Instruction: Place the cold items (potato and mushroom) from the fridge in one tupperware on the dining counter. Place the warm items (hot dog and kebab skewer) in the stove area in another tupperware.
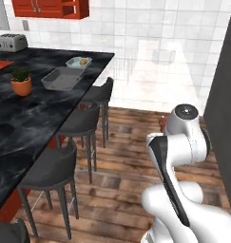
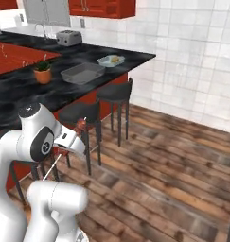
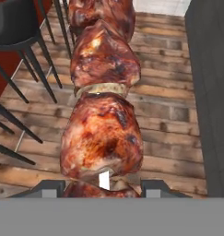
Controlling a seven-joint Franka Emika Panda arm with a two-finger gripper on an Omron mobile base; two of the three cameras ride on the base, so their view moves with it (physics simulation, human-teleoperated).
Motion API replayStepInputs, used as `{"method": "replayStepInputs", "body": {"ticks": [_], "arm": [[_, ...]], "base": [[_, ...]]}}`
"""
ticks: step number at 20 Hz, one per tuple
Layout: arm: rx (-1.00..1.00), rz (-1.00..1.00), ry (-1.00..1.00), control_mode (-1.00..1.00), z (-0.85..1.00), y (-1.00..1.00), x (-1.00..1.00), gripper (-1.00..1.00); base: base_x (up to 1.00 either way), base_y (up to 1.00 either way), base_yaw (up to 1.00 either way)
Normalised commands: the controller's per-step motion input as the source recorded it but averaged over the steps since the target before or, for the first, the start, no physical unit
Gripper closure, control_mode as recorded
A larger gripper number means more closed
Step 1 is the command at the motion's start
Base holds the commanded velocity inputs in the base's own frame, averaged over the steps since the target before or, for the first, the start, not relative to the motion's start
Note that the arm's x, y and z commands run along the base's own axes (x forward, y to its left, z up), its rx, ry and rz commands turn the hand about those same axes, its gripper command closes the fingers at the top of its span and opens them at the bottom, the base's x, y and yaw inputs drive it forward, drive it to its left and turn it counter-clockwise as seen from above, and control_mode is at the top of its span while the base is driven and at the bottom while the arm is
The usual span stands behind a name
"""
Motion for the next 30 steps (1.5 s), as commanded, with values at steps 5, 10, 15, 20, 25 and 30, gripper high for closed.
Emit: {"method": "replayStepInputs", "body": {"ticks": [5, 10, 15, 20, 25, 30], "arm": [[0.00, 0.00, 0.00, 1.00, 0.00, 0.00, 0.00, 1.00], [0.00, 0.00, 0.00, 1.00, 0.00, 0.00, 0.00, 1.00], [0.00, 0.00, 0.00, 1.00, 0.00, 0.00, 0.00, 1.00], [0.00, 0.00, 0.00, 1.00, 0.00, 0.00, 0.00, 1.00], [0.00, 0.00, 0.00, 1.00, 0.00, 0.00, 0.00, 1.00], [0.00, 0.00, 0.00, 1.00, 0.00, 0.00, 0.00, 1.00]], "base": [[1.00, -0.44, 0.41], [1.00, -0.46, 0.41], [1.00, -0.48, 0.41], [1.00, -0.47, 0.41], [0.94, -0.50, 0.41], [0.85, -0.55, 0.40]]}}
